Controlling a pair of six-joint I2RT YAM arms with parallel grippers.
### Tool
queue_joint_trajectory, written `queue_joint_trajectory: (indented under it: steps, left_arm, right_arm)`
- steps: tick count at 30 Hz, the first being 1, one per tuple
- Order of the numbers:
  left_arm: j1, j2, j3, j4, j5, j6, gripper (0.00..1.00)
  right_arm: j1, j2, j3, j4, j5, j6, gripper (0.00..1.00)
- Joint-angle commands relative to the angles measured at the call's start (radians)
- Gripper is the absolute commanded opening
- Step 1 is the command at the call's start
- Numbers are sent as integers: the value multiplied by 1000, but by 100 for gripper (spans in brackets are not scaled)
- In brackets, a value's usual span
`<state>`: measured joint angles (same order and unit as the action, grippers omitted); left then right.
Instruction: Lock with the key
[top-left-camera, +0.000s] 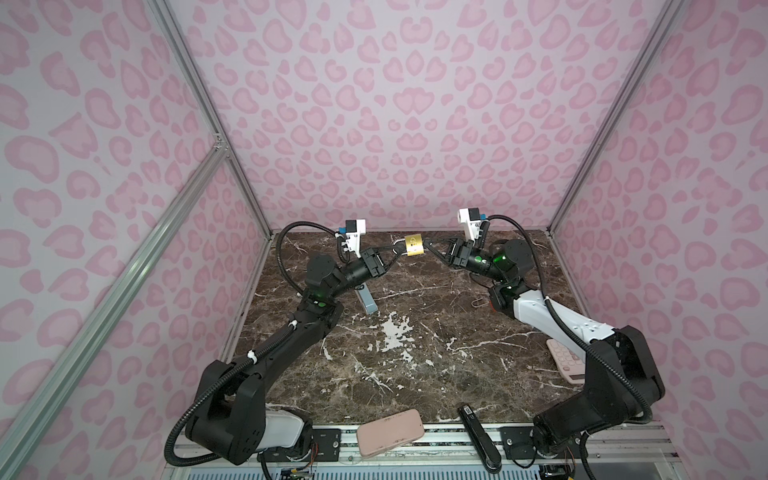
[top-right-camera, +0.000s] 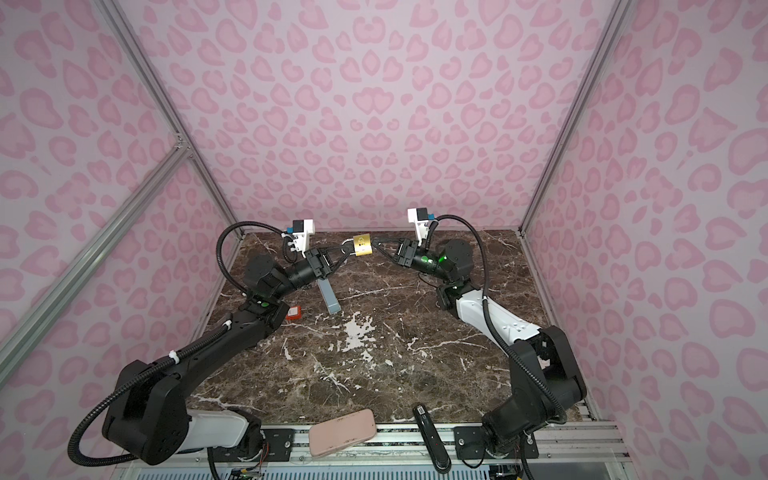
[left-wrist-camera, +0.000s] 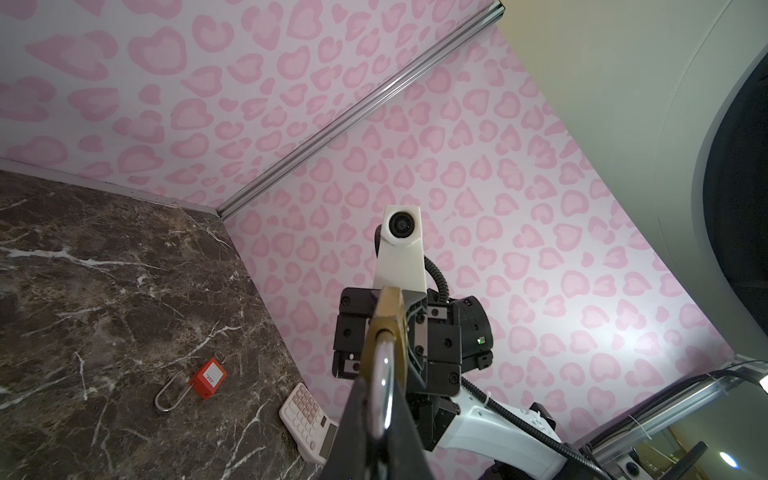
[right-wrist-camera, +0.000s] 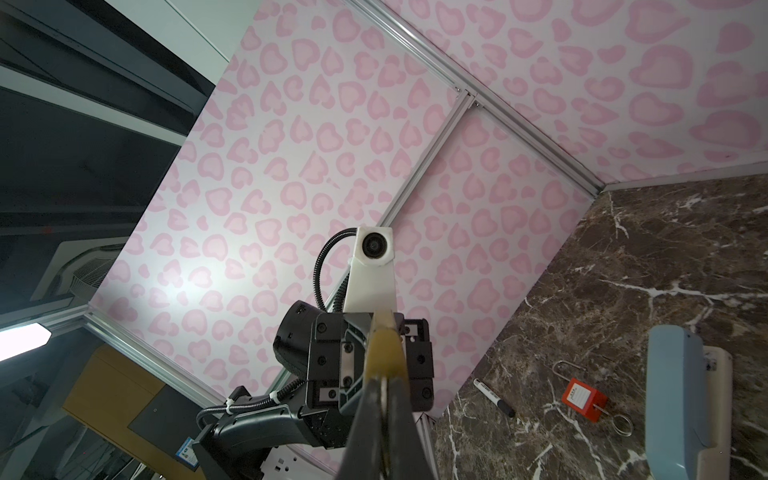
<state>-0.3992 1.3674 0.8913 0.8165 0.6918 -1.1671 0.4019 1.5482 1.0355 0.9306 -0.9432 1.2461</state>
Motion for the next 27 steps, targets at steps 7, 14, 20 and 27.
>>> queue_joint_trajectory:
  steps: [7, 14, 20, 27]
  left_arm:
    - [15, -3, 8, 53, -34, 3, 4]
    - [17, -4, 7, 53, -29, 4, 4]
    - [20, -7, 0, 47, -28, 8, 4]
    - [20, -11, -17, -1, -36, 28, 4]
  right_arm:
    - [-21, 3, -11, 83, 4, 29, 0]
    - [-29, -2, -21, 84, 3, 28, 0]
    - [-46, -9, -35, 87, 4, 29, 0]
    - [-76, -29, -58, 73, 4, 23, 0]
